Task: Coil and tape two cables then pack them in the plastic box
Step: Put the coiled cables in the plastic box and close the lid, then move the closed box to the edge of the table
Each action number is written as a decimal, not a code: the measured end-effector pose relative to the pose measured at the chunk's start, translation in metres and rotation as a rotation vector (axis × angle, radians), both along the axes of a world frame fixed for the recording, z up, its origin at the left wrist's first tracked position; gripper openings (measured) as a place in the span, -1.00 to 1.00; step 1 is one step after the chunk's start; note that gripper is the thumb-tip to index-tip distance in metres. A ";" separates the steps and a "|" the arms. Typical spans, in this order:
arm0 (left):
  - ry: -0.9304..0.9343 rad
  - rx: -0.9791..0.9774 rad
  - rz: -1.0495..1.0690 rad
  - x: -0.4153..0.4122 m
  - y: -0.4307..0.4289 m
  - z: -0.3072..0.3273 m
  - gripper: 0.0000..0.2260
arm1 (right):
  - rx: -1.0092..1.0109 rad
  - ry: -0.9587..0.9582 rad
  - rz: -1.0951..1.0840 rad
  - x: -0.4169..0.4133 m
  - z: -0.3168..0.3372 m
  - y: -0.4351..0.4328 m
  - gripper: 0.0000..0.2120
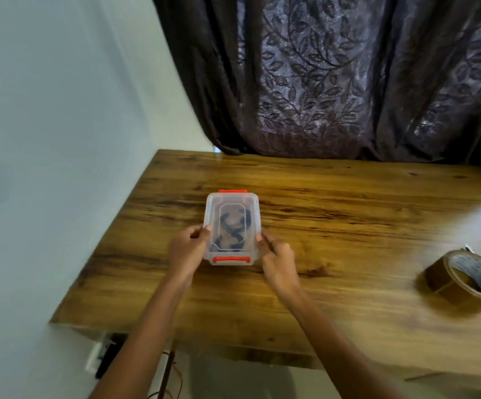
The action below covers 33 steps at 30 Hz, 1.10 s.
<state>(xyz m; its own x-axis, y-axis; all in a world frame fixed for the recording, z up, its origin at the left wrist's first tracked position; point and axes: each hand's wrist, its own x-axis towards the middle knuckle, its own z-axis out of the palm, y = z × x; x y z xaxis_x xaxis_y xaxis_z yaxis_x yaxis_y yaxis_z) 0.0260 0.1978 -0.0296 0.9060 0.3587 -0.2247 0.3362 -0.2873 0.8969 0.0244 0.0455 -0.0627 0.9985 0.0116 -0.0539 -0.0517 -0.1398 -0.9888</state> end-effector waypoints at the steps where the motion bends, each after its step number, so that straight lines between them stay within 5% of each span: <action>1: 0.011 0.022 0.043 -0.001 0.014 0.004 -0.74 | -0.001 -0.019 0.047 0.001 0.001 0.017 -0.82; 11: -0.006 0.166 0.367 -0.025 0.132 0.014 -0.75 | -0.004 0.061 0.303 0.003 0.002 0.157 -0.68; 33: 0.108 0.753 0.374 -0.019 0.173 -0.012 -0.76 | -0.112 0.143 0.354 -0.005 -0.014 0.225 -0.63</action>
